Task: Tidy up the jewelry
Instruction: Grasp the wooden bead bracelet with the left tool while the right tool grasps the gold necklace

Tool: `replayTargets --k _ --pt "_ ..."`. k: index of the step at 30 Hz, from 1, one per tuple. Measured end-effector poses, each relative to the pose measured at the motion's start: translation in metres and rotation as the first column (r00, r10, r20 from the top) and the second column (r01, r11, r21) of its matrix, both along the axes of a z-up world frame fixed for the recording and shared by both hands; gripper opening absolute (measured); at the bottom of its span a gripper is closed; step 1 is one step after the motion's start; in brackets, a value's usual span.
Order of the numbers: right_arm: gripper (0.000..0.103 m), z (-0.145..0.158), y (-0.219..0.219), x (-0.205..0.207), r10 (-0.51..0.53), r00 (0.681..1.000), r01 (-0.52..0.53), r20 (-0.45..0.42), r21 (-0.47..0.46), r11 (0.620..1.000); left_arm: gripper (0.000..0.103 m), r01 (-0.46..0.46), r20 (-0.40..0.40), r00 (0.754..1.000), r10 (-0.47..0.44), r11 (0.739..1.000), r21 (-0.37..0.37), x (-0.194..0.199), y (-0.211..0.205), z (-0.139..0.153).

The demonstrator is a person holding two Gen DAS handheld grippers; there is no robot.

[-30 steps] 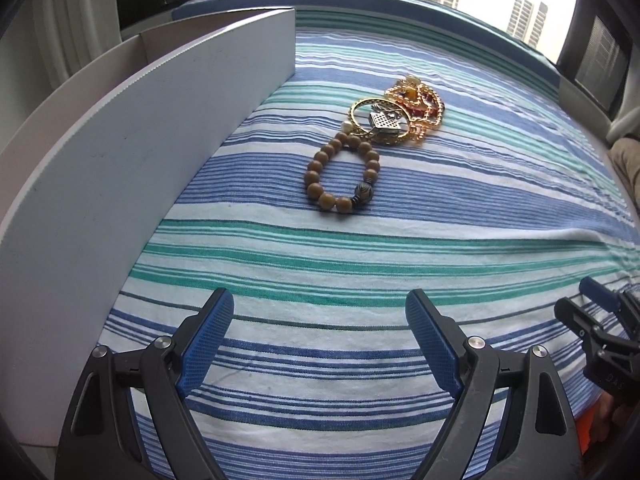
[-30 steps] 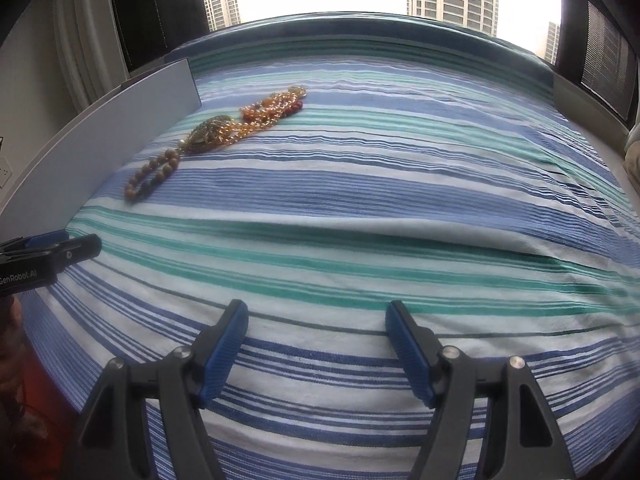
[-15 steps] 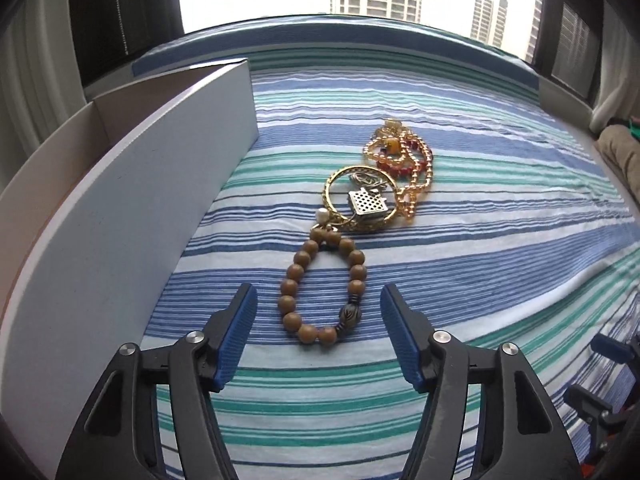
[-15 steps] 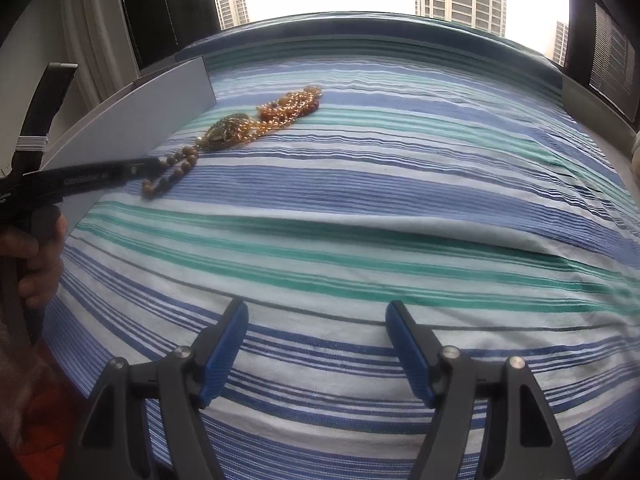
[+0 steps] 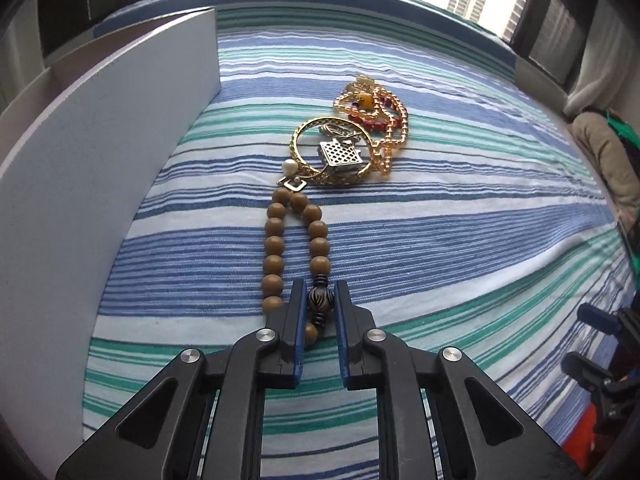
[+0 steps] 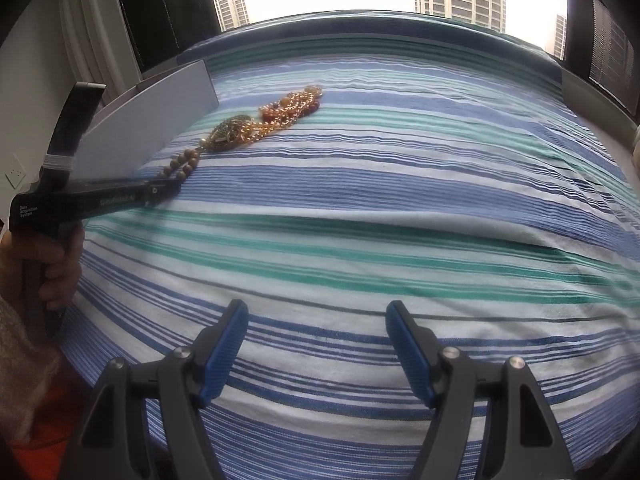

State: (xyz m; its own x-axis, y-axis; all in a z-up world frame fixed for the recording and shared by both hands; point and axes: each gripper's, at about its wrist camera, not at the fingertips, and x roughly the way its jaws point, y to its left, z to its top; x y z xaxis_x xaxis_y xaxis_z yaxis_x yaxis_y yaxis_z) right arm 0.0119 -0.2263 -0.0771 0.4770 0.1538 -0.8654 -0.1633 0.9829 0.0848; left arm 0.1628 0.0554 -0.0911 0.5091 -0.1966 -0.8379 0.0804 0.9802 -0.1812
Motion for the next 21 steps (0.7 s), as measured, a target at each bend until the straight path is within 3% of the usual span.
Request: replayTargets --k 3,7,10,11,13,18,21 --pt "0.073 0.008 -0.002 0.012 0.009 1.0 -0.008 -0.005 0.027 1.0 0.011 -0.062 -0.024 0.998 0.059 0.985 -0.164 -0.018 0.027 0.006" --pt "0.073 0.023 -0.006 0.046 0.027 0.999 -0.023 -0.029 0.143 0.989 0.011 -0.105 -0.027 0.994 0.101 0.957 -0.269 -0.041 0.051 0.014" --pt "0.07 0.025 -0.001 0.094 0.063 0.992 -0.025 -0.108 0.327 0.945 0.012 -0.104 -0.01 0.994 0.105 0.967 -0.23 -0.053 0.048 0.013" --pt "0.058 0.024 0.004 0.112 0.077 0.988 -0.019 -0.135 0.386 0.922 0.012 -0.102 -0.009 0.995 0.102 0.971 -0.218 -0.055 0.046 0.01" --pt "0.05 0.021 0.021 0.148 0.097 0.979 -0.009 -0.18 0.439 0.898 0.012 -0.095 -0.016 0.995 0.094 0.974 -0.207 -0.057 0.041 0.005" --pt "0.038 -0.001 0.076 0.222 0.116 0.954 0.003 -0.278 0.395 0.919 0.012 -0.054 0.013 0.998 0.055 0.993 -0.107 -0.06 0.024 0.001" --pt "0.038 -0.02 0.096 0.244 0.085 0.939 0.027 -0.332 0.318 0.948 0.013 -0.041 0.018 0.999 0.042 0.997 -0.069 -0.058 0.019 -0.002"
